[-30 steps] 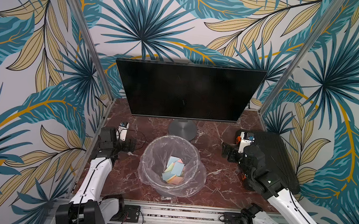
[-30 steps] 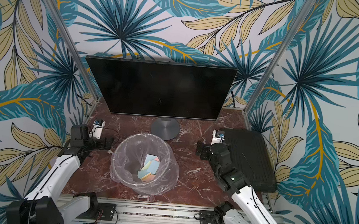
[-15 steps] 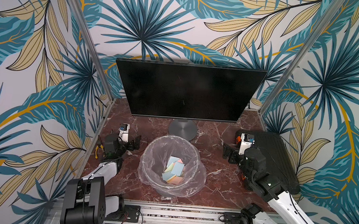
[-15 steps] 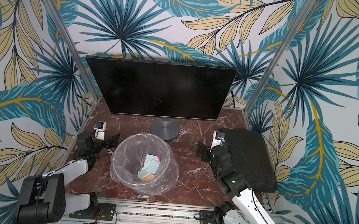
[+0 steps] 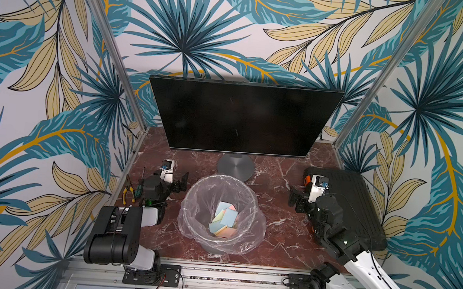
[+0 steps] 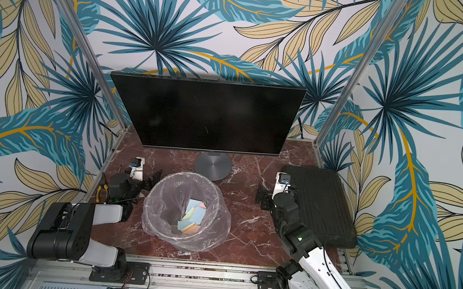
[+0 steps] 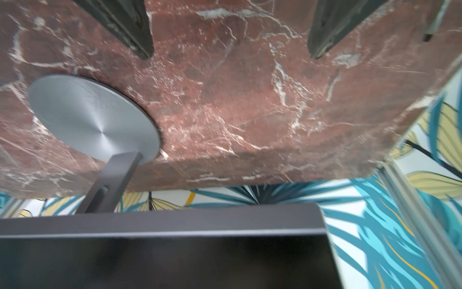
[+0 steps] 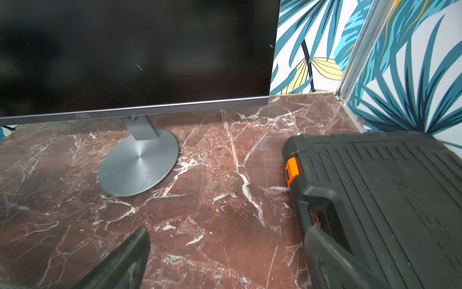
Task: Remove the sticky note from the monitor
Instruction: Reset both arms
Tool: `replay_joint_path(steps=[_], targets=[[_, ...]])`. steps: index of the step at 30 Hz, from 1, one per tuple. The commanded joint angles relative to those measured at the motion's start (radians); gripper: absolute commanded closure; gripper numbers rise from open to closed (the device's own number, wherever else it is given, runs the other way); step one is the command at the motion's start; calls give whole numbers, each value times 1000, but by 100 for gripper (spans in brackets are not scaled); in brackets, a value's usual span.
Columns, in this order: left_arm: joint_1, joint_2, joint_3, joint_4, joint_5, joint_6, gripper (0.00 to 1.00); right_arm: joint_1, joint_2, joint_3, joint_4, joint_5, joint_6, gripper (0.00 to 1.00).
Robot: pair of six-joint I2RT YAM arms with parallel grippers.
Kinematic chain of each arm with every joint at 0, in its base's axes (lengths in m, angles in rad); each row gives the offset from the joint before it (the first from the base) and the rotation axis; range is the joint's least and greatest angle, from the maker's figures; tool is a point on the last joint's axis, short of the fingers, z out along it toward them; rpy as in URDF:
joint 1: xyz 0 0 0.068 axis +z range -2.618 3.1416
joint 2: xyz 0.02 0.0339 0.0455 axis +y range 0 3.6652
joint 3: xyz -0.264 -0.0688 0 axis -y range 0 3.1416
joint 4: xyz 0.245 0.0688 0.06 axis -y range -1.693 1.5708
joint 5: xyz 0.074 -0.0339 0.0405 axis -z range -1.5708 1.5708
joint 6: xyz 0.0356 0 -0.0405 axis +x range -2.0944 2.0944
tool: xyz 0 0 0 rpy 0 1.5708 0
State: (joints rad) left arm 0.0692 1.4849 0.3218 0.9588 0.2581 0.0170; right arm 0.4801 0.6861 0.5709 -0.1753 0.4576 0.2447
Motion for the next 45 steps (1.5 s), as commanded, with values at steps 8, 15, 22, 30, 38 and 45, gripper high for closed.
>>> replay_joint_path(steps=[8,15,22,30,38,45], targets=[[-67,30,78,-128,-174,34,0,-13,172,-87,303,96,-216,0],[-69,34,77,-120,-178,35,0,-163,337,-147,527,31,-248,0],[-70,33,79,-124,-180,36,0,-273,474,-211,687,-24,-243,0],[-71,32,79,-124,-181,36,0,-364,630,-190,875,-134,-263,0],[-72,33,79,-126,-184,37,0,-433,830,-179,1070,-250,-222,0],[-73,33,79,-125,-186,38,0,-434,829,-179,1070,-248,-226,0]])
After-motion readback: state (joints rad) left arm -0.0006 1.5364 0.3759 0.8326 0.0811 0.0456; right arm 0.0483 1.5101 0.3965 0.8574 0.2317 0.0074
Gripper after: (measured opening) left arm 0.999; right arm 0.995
